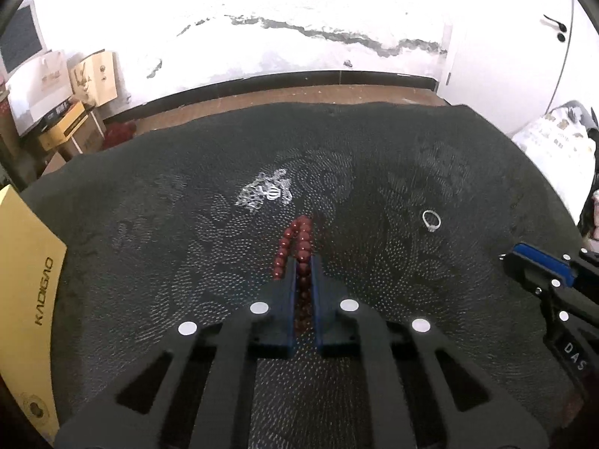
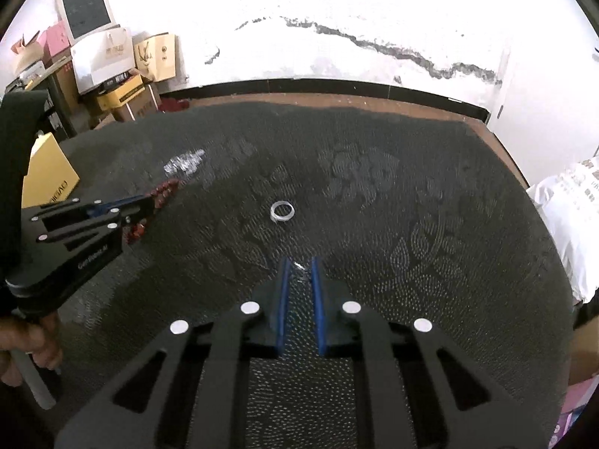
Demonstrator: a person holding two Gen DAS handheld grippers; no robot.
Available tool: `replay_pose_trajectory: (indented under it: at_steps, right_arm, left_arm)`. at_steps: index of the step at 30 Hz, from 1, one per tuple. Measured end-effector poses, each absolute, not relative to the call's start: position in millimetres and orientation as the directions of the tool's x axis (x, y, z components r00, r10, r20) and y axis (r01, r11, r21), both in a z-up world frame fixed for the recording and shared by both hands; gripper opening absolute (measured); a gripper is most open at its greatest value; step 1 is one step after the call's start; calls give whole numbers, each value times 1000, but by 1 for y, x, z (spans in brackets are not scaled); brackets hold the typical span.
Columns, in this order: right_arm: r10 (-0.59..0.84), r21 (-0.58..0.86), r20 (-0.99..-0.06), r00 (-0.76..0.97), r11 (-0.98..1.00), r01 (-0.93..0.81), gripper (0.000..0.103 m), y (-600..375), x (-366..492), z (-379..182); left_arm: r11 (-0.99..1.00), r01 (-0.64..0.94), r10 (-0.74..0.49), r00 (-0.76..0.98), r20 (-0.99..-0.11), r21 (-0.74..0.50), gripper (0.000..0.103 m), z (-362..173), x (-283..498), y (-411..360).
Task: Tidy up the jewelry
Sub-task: 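Grasp red bead bracelet with left gripper while right grasps the small silver charm, then carry bracelet with left gripper while right carries the charm into the box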
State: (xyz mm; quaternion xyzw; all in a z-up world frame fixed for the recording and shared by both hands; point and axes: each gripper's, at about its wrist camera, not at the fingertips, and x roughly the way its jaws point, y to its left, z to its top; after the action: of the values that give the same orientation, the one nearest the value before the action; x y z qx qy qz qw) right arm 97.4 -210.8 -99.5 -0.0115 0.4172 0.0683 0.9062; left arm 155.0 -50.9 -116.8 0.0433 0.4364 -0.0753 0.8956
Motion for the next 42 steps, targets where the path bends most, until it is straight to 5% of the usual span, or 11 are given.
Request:
replay_pose_trajectory:
  at_steps: [12,28,42]
  right_arm:
    - [167,40,-701,693,980,-196,12,-172,84,-25]
    - [417,48,-626,659,864,-501,12,30,37,98]
    - [554,102,-666,500,731,-675,12,216,35,111]
  left_arm:
    - [995,98,-63,621,-781,-2,7,-45,115,0]
    - [987,-160,99,663,-742,-11,7,77,6,199]
    - [923,-385,243,616,-749,-17,7,75,-45,345]
